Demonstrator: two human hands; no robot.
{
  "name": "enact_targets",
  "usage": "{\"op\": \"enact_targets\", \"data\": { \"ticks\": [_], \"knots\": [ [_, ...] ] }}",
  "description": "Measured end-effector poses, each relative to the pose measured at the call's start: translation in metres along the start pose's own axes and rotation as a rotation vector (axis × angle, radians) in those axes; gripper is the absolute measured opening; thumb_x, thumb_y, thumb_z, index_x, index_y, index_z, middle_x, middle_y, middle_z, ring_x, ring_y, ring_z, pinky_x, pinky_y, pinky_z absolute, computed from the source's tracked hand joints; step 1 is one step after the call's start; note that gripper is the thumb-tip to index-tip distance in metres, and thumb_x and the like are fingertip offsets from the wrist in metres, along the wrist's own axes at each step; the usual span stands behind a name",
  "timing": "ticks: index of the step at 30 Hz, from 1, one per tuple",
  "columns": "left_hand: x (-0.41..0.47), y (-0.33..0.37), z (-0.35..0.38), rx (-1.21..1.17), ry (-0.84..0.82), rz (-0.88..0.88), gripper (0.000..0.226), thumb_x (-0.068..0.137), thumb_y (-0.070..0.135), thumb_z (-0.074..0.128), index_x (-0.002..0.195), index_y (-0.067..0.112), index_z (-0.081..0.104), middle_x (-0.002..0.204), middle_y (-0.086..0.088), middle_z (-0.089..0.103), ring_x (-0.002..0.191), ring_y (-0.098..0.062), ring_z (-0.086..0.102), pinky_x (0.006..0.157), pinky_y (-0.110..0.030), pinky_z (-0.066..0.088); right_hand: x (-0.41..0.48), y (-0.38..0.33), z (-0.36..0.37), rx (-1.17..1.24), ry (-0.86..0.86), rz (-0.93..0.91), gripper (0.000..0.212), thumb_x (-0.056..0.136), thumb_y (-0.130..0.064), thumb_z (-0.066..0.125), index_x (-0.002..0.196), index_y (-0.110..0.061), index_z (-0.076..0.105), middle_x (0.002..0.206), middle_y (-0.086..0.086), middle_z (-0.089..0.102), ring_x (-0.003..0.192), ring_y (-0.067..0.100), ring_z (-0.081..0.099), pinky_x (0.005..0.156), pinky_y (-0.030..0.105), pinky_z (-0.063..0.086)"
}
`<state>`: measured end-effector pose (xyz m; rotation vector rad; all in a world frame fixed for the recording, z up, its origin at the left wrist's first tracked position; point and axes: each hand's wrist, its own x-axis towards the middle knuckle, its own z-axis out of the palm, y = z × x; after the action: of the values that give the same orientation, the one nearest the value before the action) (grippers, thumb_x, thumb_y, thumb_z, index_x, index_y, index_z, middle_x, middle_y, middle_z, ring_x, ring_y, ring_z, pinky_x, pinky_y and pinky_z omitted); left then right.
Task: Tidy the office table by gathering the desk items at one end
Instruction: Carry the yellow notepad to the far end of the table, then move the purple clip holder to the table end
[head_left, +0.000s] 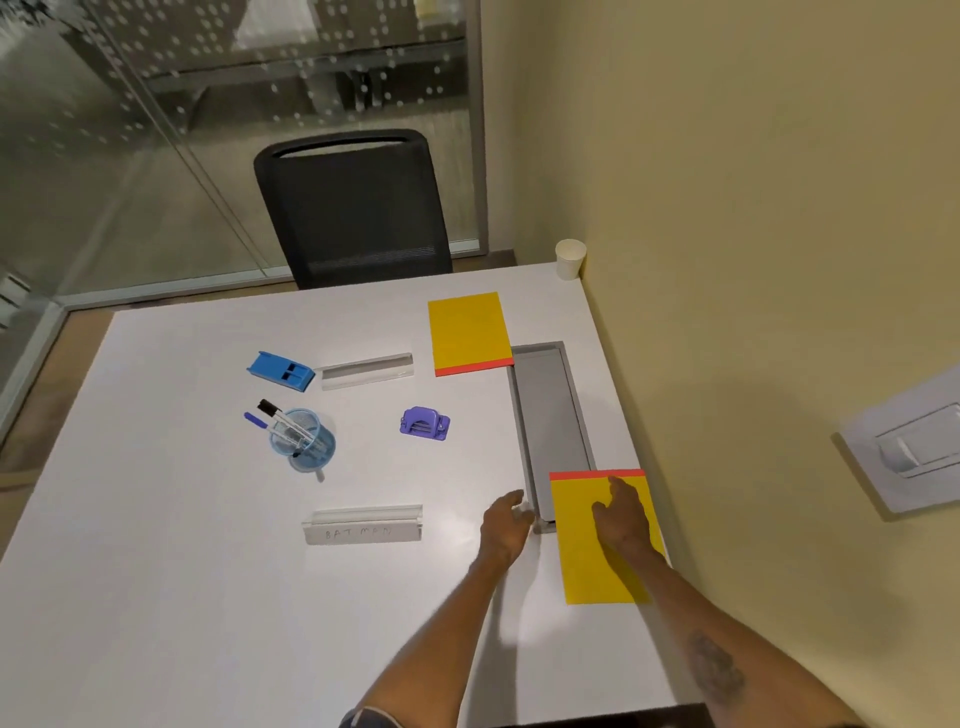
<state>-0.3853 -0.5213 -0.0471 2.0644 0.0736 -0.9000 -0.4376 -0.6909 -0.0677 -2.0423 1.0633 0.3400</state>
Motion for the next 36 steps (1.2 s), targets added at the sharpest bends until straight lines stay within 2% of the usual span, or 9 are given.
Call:
{"op": "enact_targets", "data": {
  "ticks": [4, 11, 14, 15, 17, 19, 23, 31, 36],
  "knots": [
    [0.006, 0.001, -0.033, -0.021, 0.078, -0.001, 0.043, 0.098, 0.016, 0.055, 0.14, 0.007, 0.053, 0.142, -0.012, 0.057, 0.122, -0.029, 0.062, 0.11, -0.037, 0.044, 0.0, -0.035, 0.016, 0.02, -0.035, -0.065, 0.057, 0.098, -0.01, 0.051, 0.152, -0.013, 0.033, 0.158, 0.009, 0.035, 0.144, 0.031, 0.037, 0.115, 0.041, 0.037],
    [0.026, 0.0, -0.1, 0.029, 0.186, -0.007, 0.045, 0.097, 0.016, 0.056, 0.141, 0.011, 0.052, 0.146, -0.005, 0.053, 0.129, -0.026, 0.056, 0.113, -0.035, 0.039, 0.009, -0.097, 0.045, -0.049, -0.158, -0.187, 0.05, 0.1, -0.013, 0.05, 0.148, -0.005, 0.038, 0.151, 0.013, 0.044, 0.14, 0.031, 0.043, 0.113, 0.039, 0.039],
    [0.038, -0.004, -0.123, 0.022, 0.215, -0.024, 0.046, 0.097, 0.015, 0.054, 0.143, 0.011, 0.05, 0.148, -0.006, 0.052, 0.132, -0.026, 0.053, 0.115, -0.034, 0.037, 0.017, -0.115, 0.059, -0.011, -0.176, -0.2, 0.028, 0.097, -0.007, 0.049, 0.124, -0.003, 0.052, 0.109, 0.007, 0.061, 0.114, 0.025, 0.053, 0.09, 0.031, 0.045],
    [0.043, -0.006, -0.13, 0.01, 0.225, -0.035, 0.046, 0.097, 0.015, 0.053, 0.143, 0.011, 0.05, 0.148, -0.006, 0.051, 0.132, -0.026, 0.053, 0.115, -0.035, 0.037, 0.019, -0.122, 0.063, 0.005, -0.188, -0.21, 0.032, 0.096, -0.006, 0.05, 0.129, -0.002, 0.052, 0.11, 0.005, 0.06, 0.114, 0.024, 0.054, 0.094, 0.032, 0.046],
    [0.053, -0.011, -0.14, -0.023, 0.238, -0.058, 0.047, 0.097, 0.014, 0.052, 0.143, 0.011, 0.049, 0.148, -0.007, 0.051, 0.132, -0.026, 0.053, 0.115, -0.034, 0.037, 0.02, -0.14, 0.069, 0.007, -0.21, -0.245, 0.043, 0.098, -0.006, 0.049, 0.14, -0.003, 0.049, 0.136, 0.012, 0.058, 0.128, 0.029, 0.054, 0.106, 0.033, 0.043],
    [0.062, -0.015, -0.149, -0.056, 0.24, -0.078, 0.047, 0.097, 0.013, 0.052, 0.144, 0.01, 0.049, 0.147, -0.008, 0.052, 0.132, -0.025, 0.054, 0.113, -0.03, 0.038, 0.022, -0.157, 0.076, -0.023, -0.222, -0.274, 0.044, 0.098, -0.007, 0.048, 0.142, -0.004, 0.049, 0.144, 0.013, 0.054, 0.134, 0.029, 0.051, 0.107, 0.03, 0.041],
    [0.077, -0.025, -0.158, -0.114, 0.236, -0.097, 0.048, 0.097, 0.011, 0.055, 0.144, 0.006, 0.048, 0.144, -0.012, 0.055, 0.134, -0.023, 0.054, 0.11, -0.027, 0.039, 0.033, -0.183, 0.093, -0.053, -0.225, -0.318, 0.039, 0.097, -0.005, 0.049, 0.136, -0.002, 0.055, 0.14, 0.012, 0.058, 0.13, 0.025, 0.055, 0.101, 0.024, 0.041],
    [0.111, -0.038, -0.167, -0.133, 0.212, -0.151, 0.048, 0.095, 0.014, 0.055, 0.137, -0.006, 0.047, 0.139, -0.022, 0.056, 0.126, -0.036, 0.054, 0.105, -0.037, 0.041, 0.059, -0.23, 0.131, -0.168, -0.287, -0.407, 0.042, 0.099, -0.001, 0.047, 0.14, -0.002, 0.051, 0.145, 0.014, 0.053, 0.13, 0.028, 0.054, 0.111, 0.03, 0.037],
    [0.129, -0.046, -0.172, -0.208, 0.186, -0.149, 0.054, 0.096, 0.016, 0.055, 0.148, 0.01, 0.042, 0.15, -0.01, 0.049, 0.135, -0.024, 0.051, 0.11, -0.028, 0.037, 0.072, -0.246, 0.15, -0.238, -0.325, -0.405, 0.045, 0.098, -0.001, 0.047, 0.143, -0.001, 0.047, 0.146, 0.016, 0.05, 0.135, 0.03, 0.048, 0.116, 0.034, 0.033]
  ]
}}
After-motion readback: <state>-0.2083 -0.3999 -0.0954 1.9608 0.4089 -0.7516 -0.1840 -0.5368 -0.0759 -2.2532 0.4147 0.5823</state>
